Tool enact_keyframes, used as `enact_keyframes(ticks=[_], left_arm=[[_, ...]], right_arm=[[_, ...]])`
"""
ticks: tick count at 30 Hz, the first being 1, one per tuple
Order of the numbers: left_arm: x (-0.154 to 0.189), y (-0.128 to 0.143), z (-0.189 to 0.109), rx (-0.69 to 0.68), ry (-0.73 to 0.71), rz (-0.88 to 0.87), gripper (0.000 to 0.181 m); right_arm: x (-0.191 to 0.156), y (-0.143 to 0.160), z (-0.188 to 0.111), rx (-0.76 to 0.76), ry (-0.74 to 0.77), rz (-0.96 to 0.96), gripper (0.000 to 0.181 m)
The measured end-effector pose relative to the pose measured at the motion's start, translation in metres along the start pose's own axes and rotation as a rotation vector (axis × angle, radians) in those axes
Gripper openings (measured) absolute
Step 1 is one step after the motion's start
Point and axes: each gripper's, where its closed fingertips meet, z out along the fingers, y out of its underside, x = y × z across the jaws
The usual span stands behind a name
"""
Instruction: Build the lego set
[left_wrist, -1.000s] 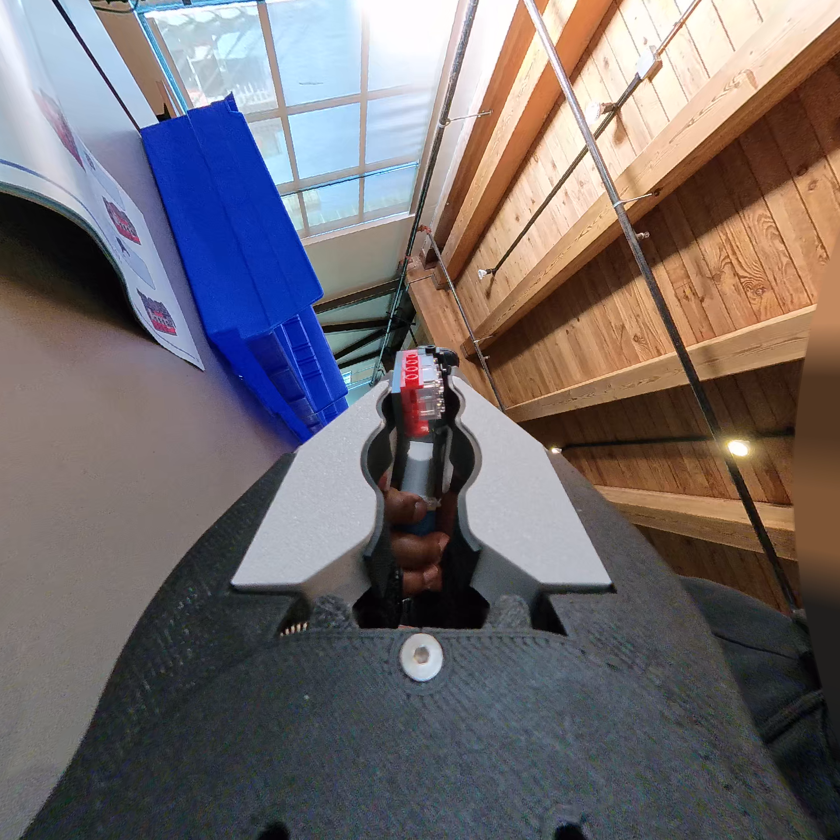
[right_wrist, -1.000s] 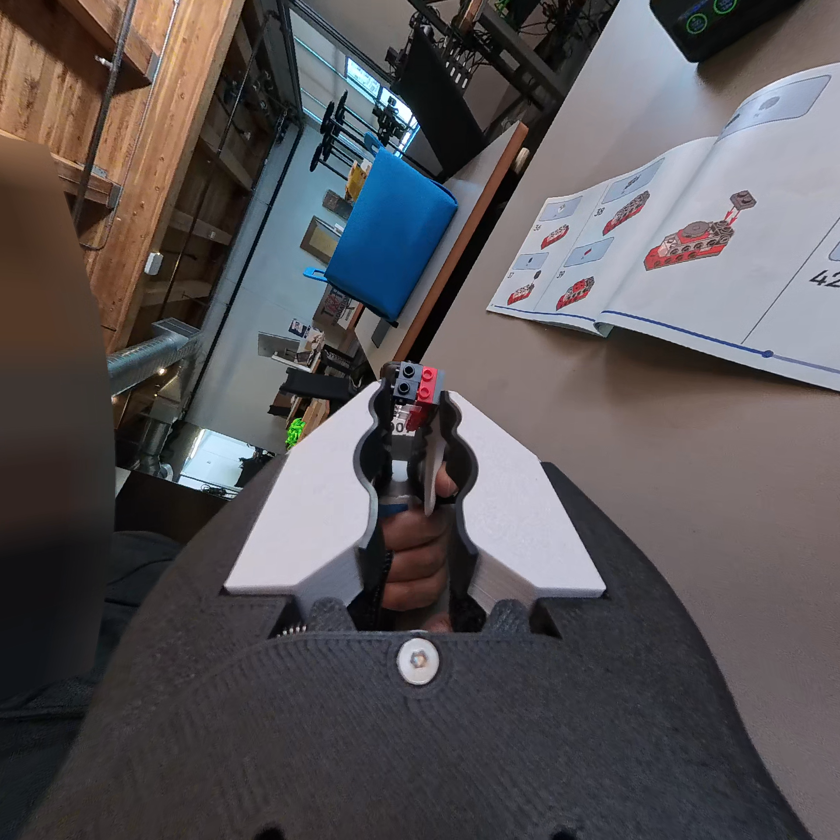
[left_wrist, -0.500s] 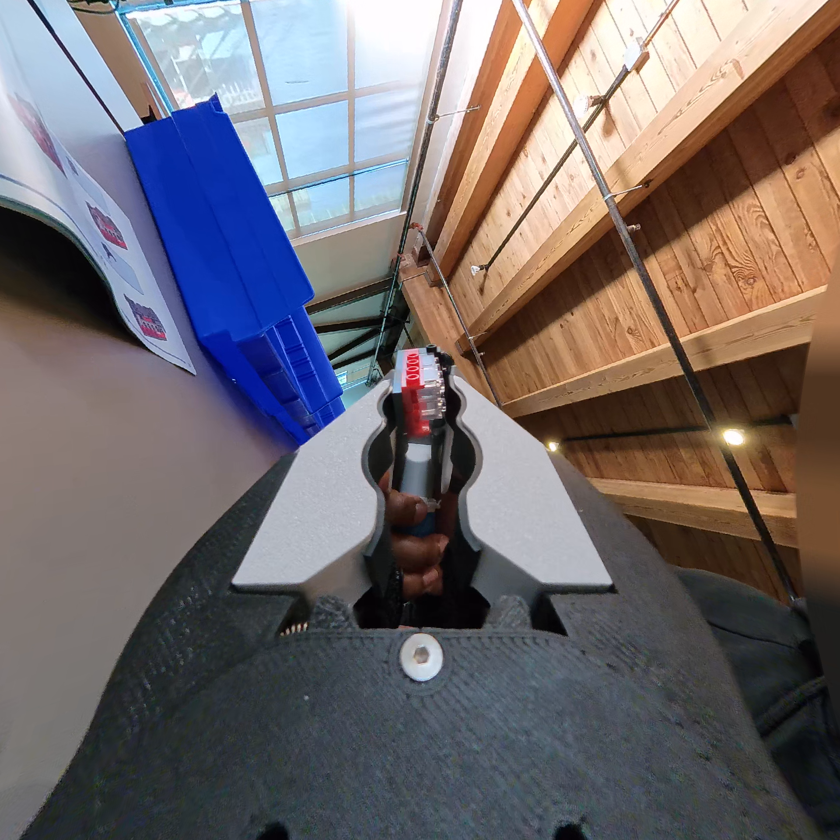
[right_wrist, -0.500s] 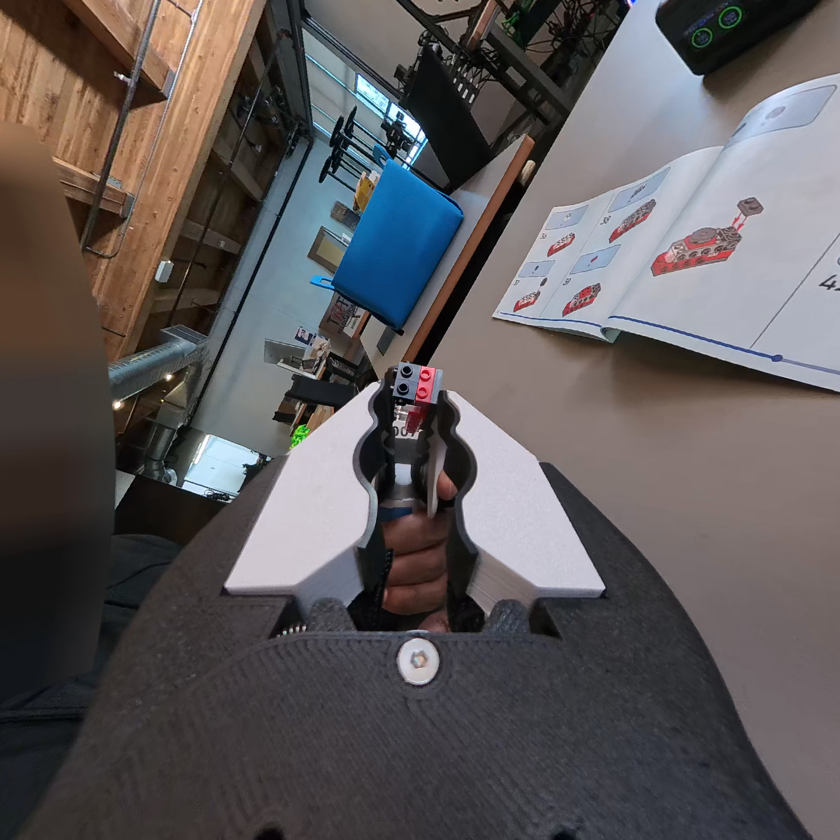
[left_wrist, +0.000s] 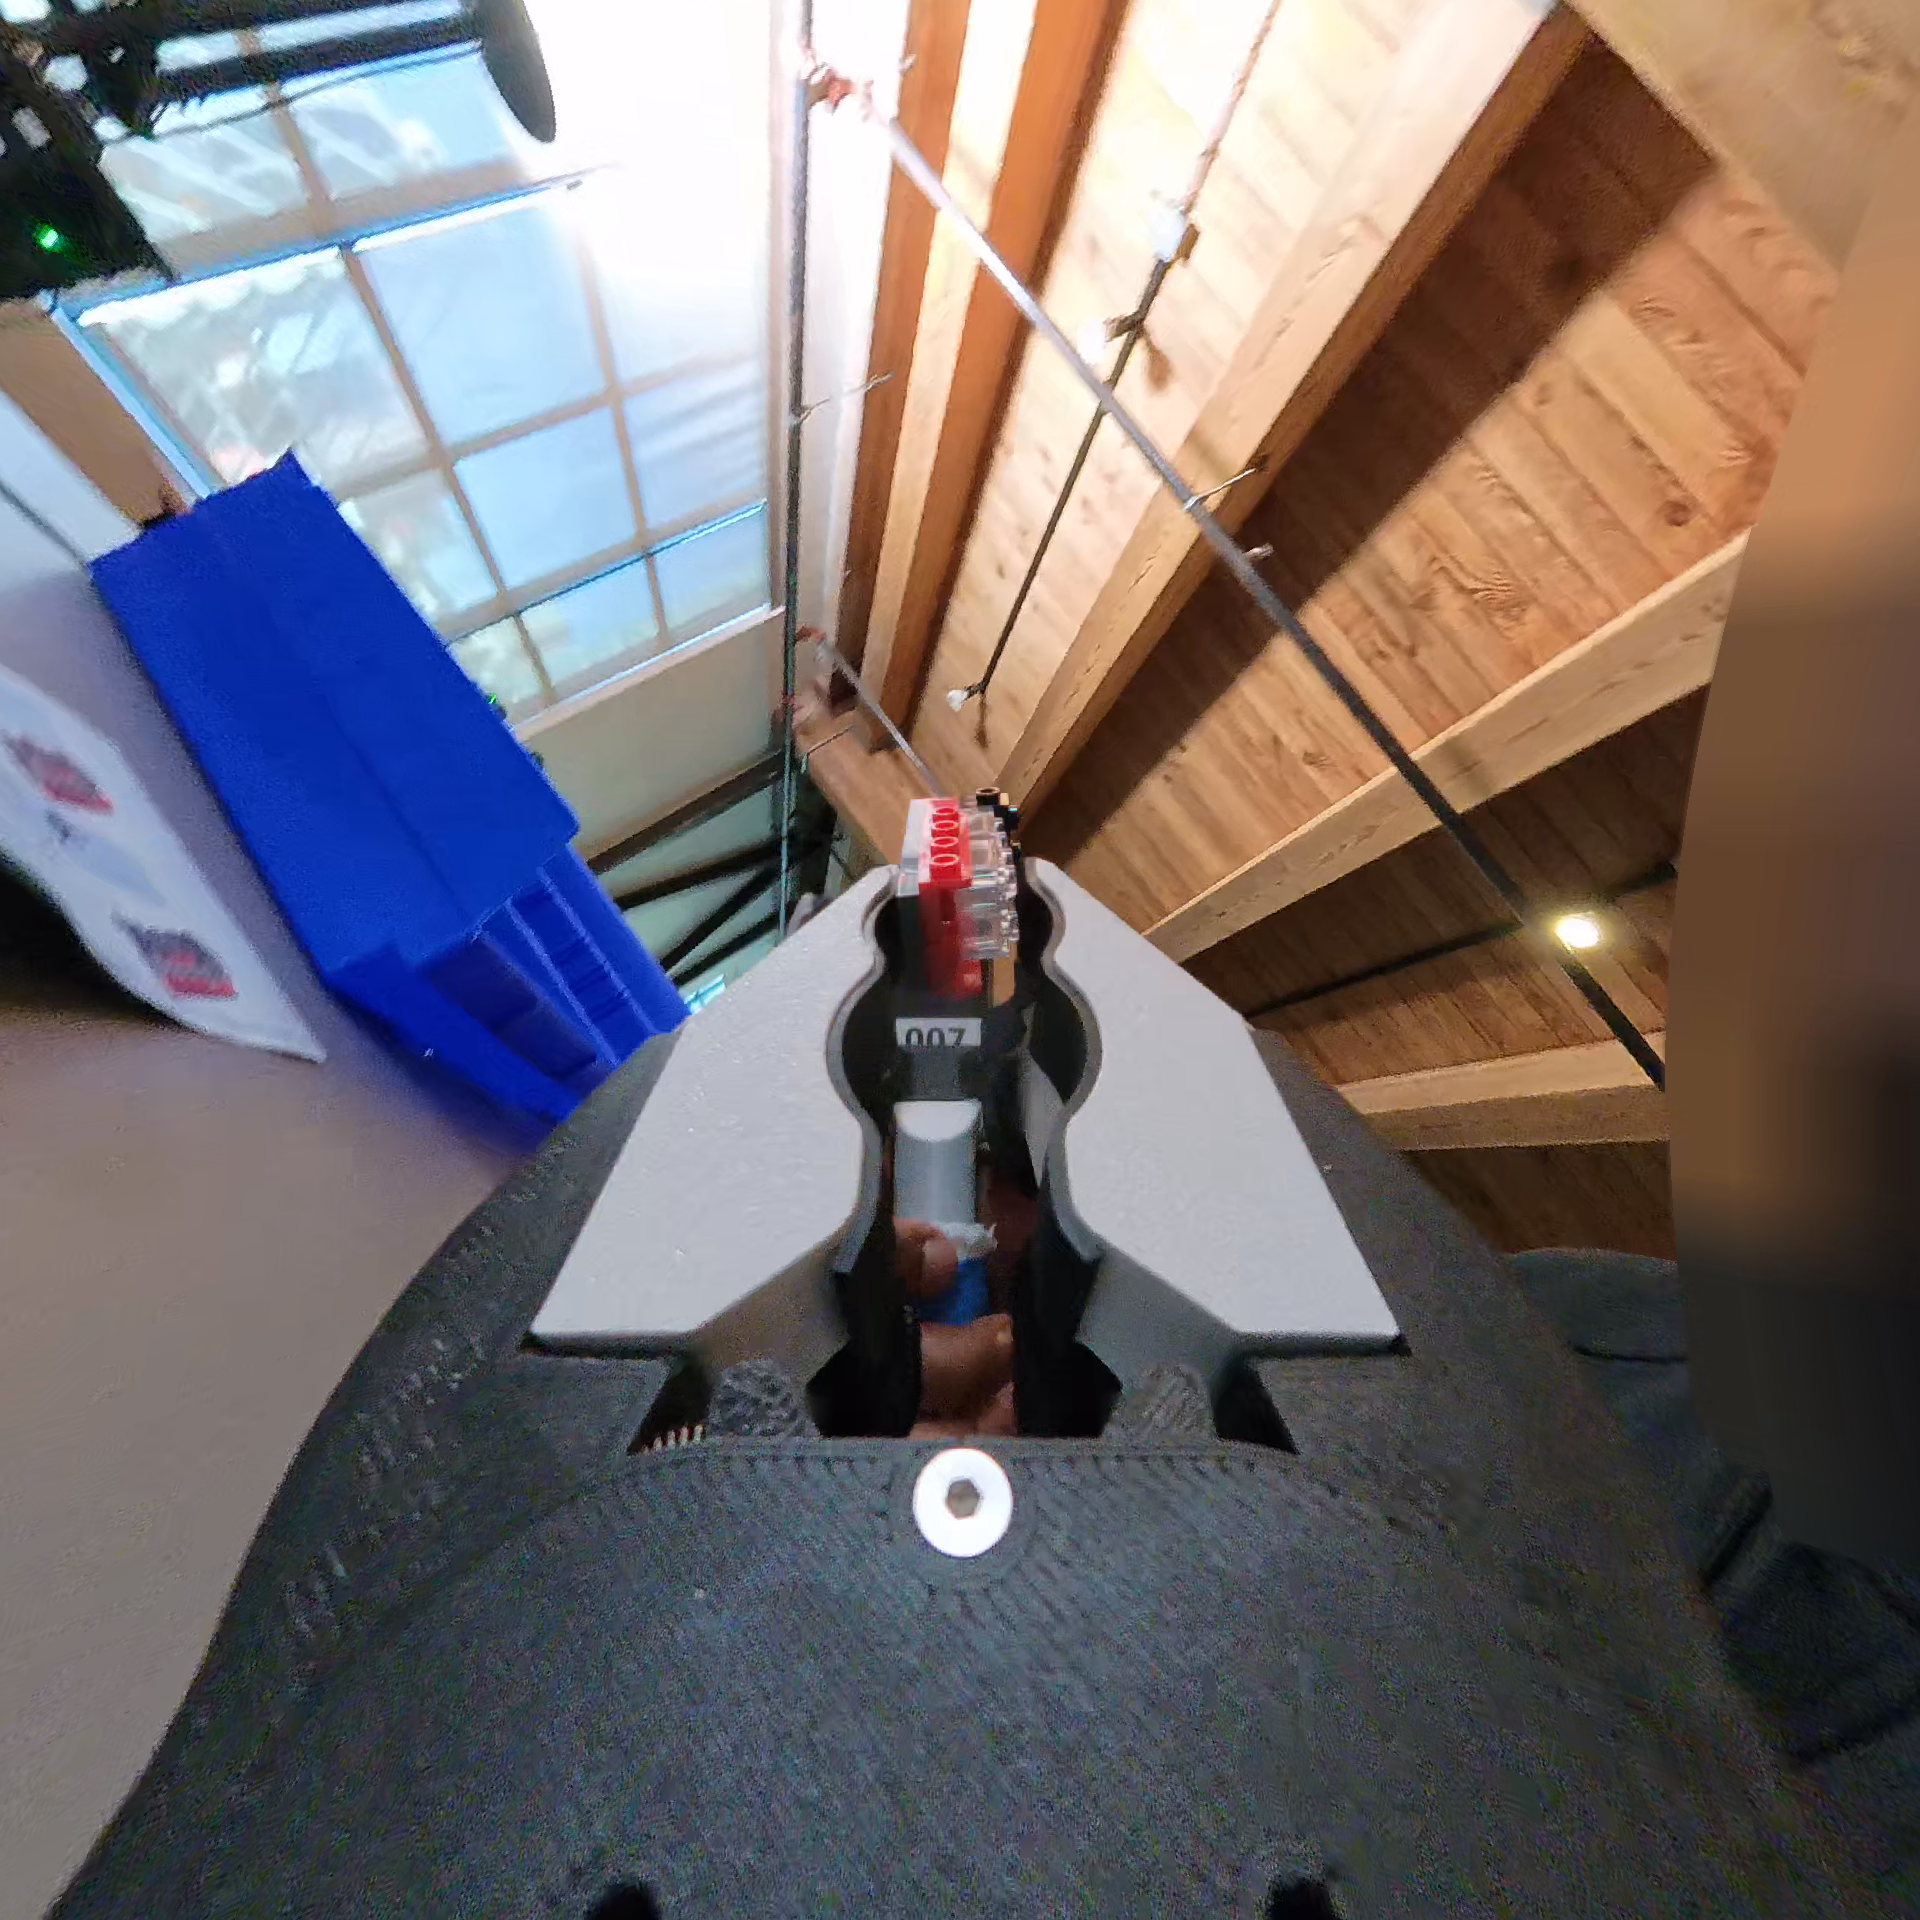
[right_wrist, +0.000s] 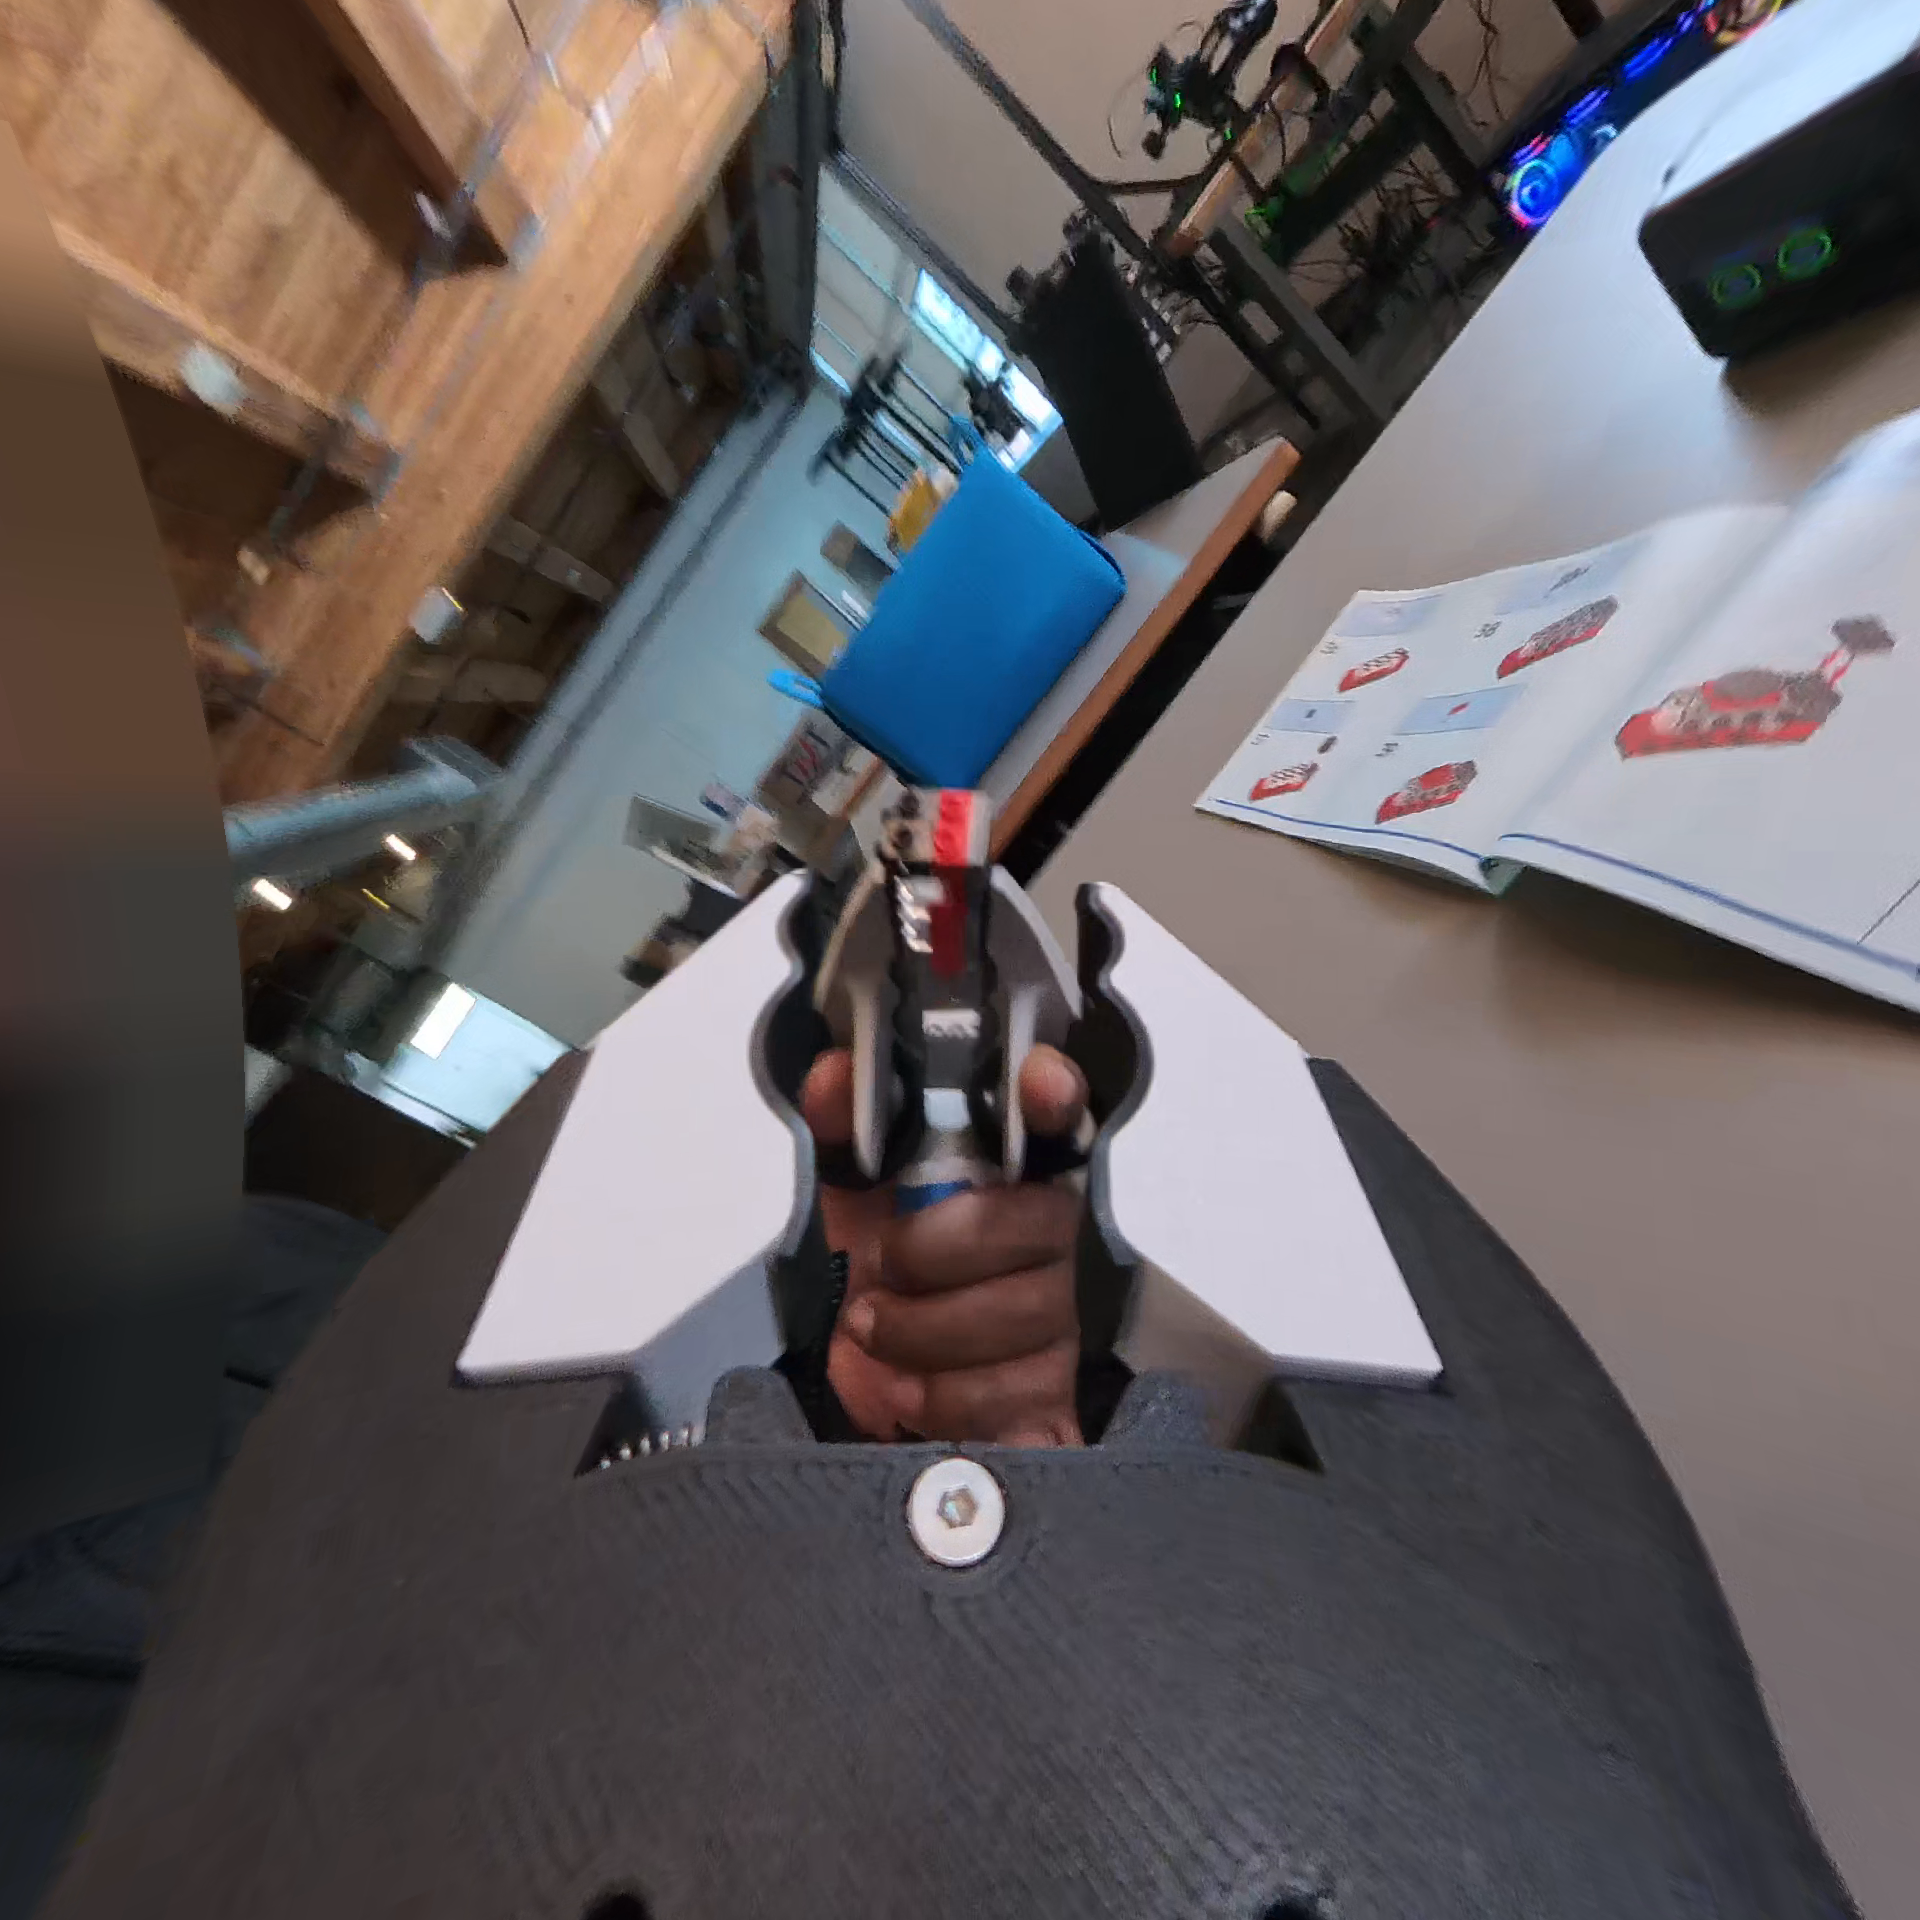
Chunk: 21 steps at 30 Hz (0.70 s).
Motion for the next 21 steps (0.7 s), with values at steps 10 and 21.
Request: enact_keyframes(ticks=[10, 21], left_arm=[[0.036, -0.005, -0.001, 0.05, 0.182, 0.108, 0.02], [0.06, -0.001, -0.003, 0.056, 0.295, 0.168, 0.021]], right_arm=[[-0.041, -0.005, 0.019, 0.065, -0.017, -0.253, 0.046], [-0.068, -0.006, 0.024, 0.135, 0.013, -0.412, 0.033]])
